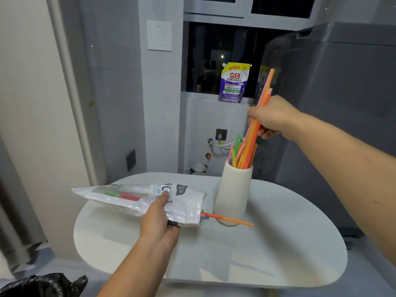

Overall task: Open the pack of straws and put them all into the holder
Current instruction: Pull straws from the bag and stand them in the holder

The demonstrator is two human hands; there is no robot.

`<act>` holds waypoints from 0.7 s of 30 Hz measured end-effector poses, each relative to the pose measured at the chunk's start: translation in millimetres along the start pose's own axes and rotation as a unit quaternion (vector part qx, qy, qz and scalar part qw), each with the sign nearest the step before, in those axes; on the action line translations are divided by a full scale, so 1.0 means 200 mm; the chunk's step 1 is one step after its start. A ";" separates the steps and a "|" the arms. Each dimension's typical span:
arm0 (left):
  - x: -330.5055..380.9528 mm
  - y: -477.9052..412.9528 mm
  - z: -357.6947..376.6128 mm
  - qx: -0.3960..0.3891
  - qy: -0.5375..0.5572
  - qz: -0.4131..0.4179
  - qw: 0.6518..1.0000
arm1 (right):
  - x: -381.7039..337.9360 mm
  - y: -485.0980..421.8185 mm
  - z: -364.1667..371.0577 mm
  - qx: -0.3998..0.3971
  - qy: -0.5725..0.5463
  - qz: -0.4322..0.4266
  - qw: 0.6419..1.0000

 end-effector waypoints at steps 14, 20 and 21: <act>0.02 0.03 0.02 -0.016 -0.001 -0.005 1.000 | 0.09 -0.03 0.11 -0.058 0.076 -0.016 0.995; 0.02 0.06 0.04 -0.014 0.005 -0.013 1.000 | 0.15 0.00 0.11 -0.046 0.039 -0.029 0.998; 0.03 0.07 0.04 -0.014 0.006 -0.013 1.000 | 0.15 0.01 0.11 -0.032 0.034 -0.039 0.998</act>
Point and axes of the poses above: each hand's wrist, its own y-axis away from the middle knuckle, its own z-axis out of the palm, x = y × z, the point moved 4 cm from there along -y, towards the middle knuckle, and after that the axes turned 12 degrees about -y, right-handed, at the moved point
